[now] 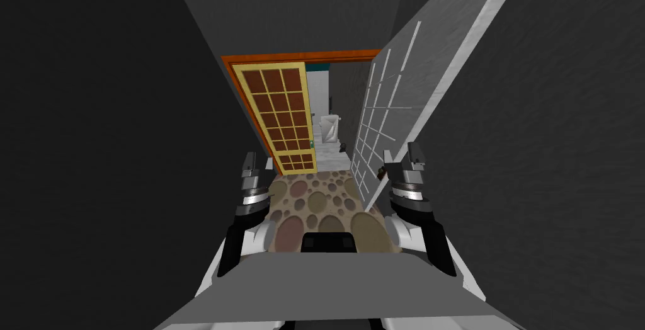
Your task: Pull the door open
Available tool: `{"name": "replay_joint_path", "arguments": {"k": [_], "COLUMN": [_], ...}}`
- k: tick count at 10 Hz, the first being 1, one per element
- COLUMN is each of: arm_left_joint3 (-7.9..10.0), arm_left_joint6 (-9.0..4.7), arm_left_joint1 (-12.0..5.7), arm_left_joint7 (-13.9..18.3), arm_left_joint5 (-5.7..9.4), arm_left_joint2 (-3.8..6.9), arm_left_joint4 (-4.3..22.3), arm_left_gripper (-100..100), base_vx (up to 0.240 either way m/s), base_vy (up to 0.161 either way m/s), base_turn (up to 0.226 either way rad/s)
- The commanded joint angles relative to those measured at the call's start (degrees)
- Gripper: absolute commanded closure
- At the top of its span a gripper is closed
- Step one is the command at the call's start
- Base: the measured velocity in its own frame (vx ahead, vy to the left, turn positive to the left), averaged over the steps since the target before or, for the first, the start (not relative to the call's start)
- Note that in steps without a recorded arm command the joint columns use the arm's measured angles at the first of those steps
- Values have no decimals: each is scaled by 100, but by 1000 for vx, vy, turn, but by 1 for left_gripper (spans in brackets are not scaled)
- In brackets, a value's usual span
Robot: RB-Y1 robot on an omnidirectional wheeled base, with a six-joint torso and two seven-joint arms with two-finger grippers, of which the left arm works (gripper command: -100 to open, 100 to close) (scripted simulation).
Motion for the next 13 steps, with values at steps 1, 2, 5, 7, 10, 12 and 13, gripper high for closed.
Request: {"name": "replay_joint_path", "arguments": {"k": [1, 2, 5, 7, 10, 12, 13], "arm_left_joint3": [32, 38, 103, 175, 281, 363, 406], "arm_left_joint6": [-53, -62, -170, -289, -464, -600, -670], "arm_left_joint1": [-12, -14, -38, -65, -104, -134, -150], "arm_left_joint7": [-70, -83, -224, -382, -613, -793, -887], "arm_left_joint5": [-75, -88, -239, -408, -654, -846, -945], "arm_left_joint2": [29, 34, 83, 129, 186, 222, 240], "arm_left_joint4": [98, 115, 311, 531, 852, 1103, 1232], "arm_left_gripper": [-100, -100, -100, -100, -100, -100, -100], "base_vx": [42, 144, 181, 216, 189, 188, 195], "base_vy": [62, -8, -46, -27, -44, -27, -13], "base_turn": [10, 7, 16, 25, 25, 30, 35]}}
